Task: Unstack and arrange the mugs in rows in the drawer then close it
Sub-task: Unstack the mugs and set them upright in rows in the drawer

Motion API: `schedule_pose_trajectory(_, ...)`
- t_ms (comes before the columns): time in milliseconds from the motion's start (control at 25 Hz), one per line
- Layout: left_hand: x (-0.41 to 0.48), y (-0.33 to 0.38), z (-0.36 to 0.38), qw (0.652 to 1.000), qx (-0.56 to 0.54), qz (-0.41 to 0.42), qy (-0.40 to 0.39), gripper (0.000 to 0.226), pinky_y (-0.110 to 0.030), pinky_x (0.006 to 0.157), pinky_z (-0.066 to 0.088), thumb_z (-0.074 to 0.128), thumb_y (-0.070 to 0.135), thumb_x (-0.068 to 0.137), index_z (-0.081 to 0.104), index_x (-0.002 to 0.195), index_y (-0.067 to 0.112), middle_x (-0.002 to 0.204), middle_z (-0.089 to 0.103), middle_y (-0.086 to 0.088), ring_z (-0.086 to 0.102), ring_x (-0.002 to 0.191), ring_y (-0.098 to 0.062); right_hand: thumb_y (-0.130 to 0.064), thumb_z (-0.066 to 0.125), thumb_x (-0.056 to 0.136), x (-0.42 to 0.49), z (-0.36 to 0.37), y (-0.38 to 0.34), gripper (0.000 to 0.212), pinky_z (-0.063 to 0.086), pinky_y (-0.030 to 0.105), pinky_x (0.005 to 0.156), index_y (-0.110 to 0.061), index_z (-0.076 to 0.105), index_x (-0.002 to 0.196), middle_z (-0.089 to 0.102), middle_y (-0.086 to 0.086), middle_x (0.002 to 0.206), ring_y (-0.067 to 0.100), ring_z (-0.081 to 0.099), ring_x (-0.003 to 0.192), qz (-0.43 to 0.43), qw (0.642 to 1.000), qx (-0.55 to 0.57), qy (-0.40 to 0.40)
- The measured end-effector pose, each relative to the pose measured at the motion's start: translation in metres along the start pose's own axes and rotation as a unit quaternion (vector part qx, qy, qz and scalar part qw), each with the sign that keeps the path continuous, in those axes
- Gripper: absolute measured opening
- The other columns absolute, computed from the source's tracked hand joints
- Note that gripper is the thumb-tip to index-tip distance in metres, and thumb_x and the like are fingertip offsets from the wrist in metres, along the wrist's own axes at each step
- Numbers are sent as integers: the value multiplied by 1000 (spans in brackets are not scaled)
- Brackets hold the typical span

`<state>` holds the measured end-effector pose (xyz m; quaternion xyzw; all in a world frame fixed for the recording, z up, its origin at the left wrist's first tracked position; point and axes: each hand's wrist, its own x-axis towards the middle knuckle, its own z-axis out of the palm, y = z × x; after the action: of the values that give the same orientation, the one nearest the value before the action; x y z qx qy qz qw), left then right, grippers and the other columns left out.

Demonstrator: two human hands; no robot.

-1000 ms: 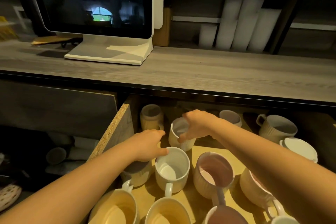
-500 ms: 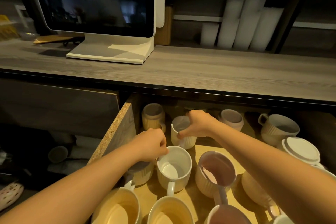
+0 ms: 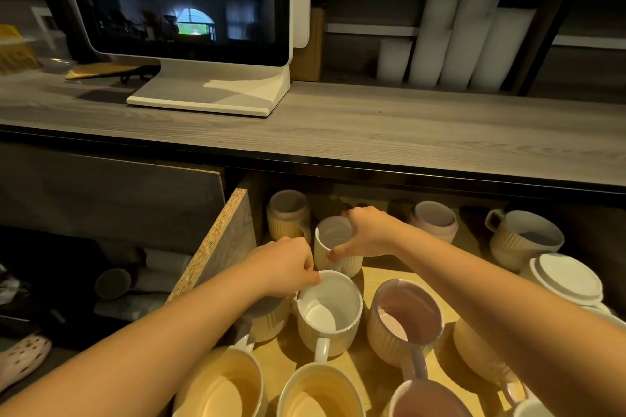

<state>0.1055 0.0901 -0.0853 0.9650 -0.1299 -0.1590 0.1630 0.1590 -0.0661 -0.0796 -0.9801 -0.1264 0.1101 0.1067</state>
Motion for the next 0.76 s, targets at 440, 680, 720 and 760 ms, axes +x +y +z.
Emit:
schedule_pose_trajectory(440,-24,-32,-55,964,241,-59,92,76,-46,117,1,47,48,91,5,150,22,160,0,-5,-5,146,-23,-42,58,88,36,-4,-42,46,46,29,79,-15,52,125,61,7,122,24,59,105,-28,999,29,14)
schedule_pose_trajectory(680,-18,-47,-53,979,190,-69,16,92,-44,117,3,49,52,89,-11,149,17,157,-21,-7,-22,143,-25,-38,58,89,68,16,-65,59,43,34,97,-10,41,138,53,12,133,28,51,122,47,995,47,-71)
schedule_pose_trajectory(720,-17,-48,-53,979,192,-67,15,92,-44,117,3,50,52,89,-12,148,17,157,-21,-7,-22,143,-26,-38,58,89,72,17,-67,61,43,34,97,-11,39,139,52,12,134,29,50,122,58,993,63,-81)
schedule_pose_trajectory(760,-16,-48,-53,979,194,-65,14,93,-44,117,4,50,52,89,-12,148,16,157,-21,-8,-22,143,-26,-38,59,88,74,19,-68,63,43,34,98,-11,38,140,52,13,134,29,50,122,66,991,78,-89)
